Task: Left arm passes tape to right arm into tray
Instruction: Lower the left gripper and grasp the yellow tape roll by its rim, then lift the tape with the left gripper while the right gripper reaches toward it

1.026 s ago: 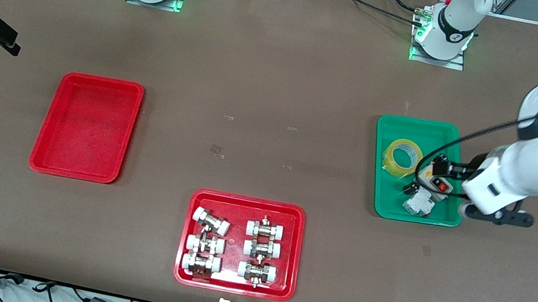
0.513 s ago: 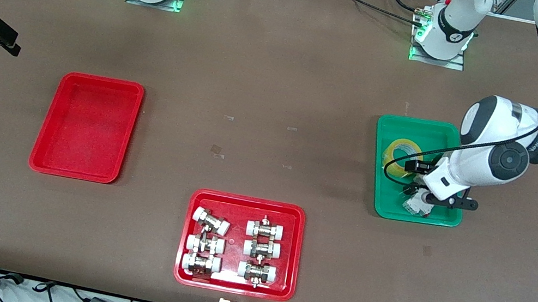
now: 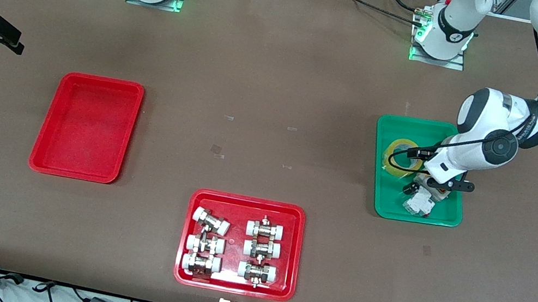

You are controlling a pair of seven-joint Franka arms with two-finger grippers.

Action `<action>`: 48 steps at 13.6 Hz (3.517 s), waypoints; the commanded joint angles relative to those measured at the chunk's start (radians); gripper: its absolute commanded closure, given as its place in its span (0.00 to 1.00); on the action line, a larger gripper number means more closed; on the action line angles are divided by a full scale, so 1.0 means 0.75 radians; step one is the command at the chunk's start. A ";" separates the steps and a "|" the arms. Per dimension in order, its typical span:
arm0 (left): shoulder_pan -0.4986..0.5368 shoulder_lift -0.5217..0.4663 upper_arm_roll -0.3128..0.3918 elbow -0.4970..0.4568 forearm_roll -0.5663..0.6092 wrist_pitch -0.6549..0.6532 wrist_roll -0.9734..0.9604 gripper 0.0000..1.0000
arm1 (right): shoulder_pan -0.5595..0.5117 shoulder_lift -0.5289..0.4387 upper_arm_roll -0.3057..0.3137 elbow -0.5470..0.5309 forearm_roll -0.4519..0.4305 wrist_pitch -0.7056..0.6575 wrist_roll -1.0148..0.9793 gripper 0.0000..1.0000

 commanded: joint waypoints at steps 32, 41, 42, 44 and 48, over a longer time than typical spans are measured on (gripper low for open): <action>0.035 -0.134 -0.061 -0.138 -0.002 0.109 0.024 1.00 | -0.012 -0.010 0.005 -0.004 -0.015 -0.014 -0.005 0.00; -0.002 -0.276 -0.236 0.553 -0.025 -0.616 -0.066 1.00 | -0.009 -0.008 0.007 -0.004 -0.008 -0.018 -0.013 0.00; 0.000 -0.274 -0.281 0.618 -0.031 -0.665 -0.080 1.00 | -0.007 -0.008 0.007 -0.004 -0.011 -0.020 -0.013 0.00; -0.010 -0.268 -0.329 0.706 -0.098 -0.680 -0.070 1.00 | -0.003 -0.008 0.009 -0.004 -0.004 -0.018 -0.011 0.00; -0.065 -0.037 -0.427 0.895 -0.249 -0.642 -0.186 1.00 | 0.046 0.062 0.009 0.004 0.006 -0.020 -0.016 0.00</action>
